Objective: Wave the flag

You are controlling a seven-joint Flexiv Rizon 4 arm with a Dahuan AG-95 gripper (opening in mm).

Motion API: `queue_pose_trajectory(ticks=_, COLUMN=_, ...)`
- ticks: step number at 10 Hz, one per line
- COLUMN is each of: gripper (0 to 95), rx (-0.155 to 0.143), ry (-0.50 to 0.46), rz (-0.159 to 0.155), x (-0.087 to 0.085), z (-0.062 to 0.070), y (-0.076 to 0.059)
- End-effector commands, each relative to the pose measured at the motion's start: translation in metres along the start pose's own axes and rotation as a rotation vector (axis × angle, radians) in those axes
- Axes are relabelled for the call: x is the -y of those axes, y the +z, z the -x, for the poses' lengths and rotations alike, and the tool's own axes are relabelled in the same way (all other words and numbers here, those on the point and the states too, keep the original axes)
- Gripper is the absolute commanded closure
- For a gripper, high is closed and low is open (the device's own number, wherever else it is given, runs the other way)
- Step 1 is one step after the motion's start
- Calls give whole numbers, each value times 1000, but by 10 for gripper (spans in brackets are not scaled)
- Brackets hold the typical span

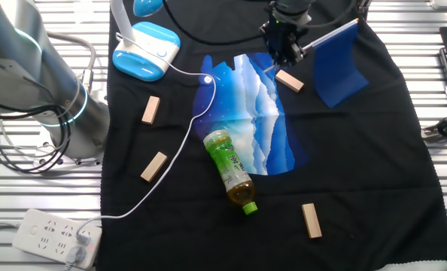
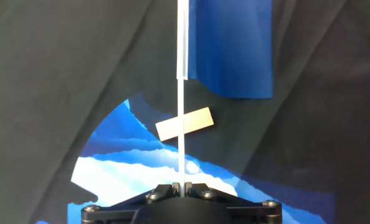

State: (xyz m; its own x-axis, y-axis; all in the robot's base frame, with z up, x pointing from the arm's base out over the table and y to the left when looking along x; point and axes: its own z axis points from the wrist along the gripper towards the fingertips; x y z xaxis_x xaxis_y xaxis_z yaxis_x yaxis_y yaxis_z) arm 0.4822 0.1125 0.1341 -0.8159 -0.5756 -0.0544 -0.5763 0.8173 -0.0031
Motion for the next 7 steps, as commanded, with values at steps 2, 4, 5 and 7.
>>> queue_pose_trajectory(ticks=2, gripper=950, rx=-1, ry=5, rz=1, x=-3, z=2, y=-12)
queue_pose_trajectory(ticks=4, gripper=950, rx=-4, ry=12, rz=2, x=-7, z=4, y=-25)
queue_pose_trajectory(ticks=5, gripper=950, rx=-3, ry=15, rz=1, x=-9, z=5, y=-30)
queue_pose_trajectory(ticks=7, gripper=950, rx=-5, ry=16, rz=1, x=-10, z=5, y=-39)
